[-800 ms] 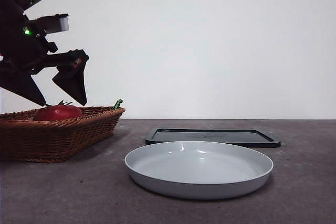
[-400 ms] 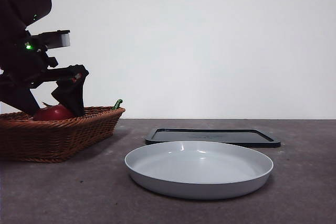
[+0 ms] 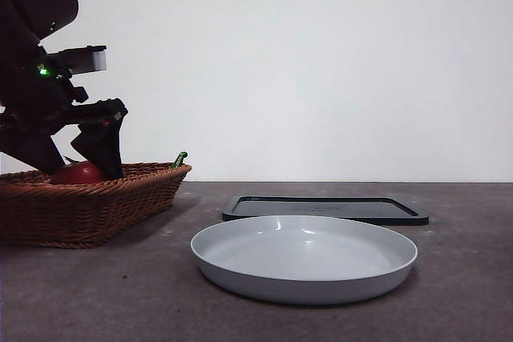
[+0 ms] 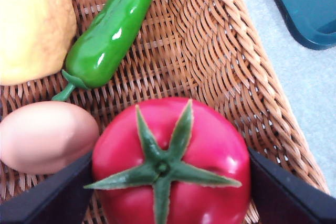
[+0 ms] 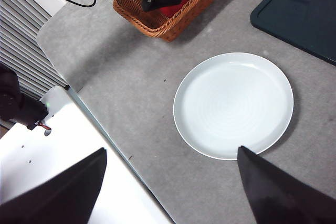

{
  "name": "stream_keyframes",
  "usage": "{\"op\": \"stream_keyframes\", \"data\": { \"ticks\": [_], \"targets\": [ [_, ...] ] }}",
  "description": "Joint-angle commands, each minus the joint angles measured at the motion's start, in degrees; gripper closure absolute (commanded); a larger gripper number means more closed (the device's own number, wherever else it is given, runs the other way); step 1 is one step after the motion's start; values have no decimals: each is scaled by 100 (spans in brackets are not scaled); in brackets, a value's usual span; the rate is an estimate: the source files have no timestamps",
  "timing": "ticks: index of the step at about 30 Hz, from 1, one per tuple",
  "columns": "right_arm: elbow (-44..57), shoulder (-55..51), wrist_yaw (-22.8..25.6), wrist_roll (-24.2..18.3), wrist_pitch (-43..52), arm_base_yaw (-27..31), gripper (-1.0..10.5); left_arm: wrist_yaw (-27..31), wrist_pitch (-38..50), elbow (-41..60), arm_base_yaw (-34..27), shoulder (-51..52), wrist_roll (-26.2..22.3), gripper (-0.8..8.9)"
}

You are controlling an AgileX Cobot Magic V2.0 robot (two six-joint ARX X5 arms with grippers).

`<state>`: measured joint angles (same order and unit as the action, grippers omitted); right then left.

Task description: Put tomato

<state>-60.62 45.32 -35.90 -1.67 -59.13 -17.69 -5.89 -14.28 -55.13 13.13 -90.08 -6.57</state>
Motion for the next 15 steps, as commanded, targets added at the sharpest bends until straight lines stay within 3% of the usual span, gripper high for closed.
{"op": "stream_keyframes", "data": {
  "ticks": [1, 9, 15],
  "targets": [
    [-94, 31, -4, 17, 31, -35, 551, 15, 11, -155, -2, -15, 2, 475],
    [-94, 31, -7, 15, 31, -35, 551, -96, -9, -435, 70, 527, 177, 475],
    [-94, 31, -2, 15, 35, -35, 551, -640, -101, -483, 363, 1215, 455, 475]
  ]
}}
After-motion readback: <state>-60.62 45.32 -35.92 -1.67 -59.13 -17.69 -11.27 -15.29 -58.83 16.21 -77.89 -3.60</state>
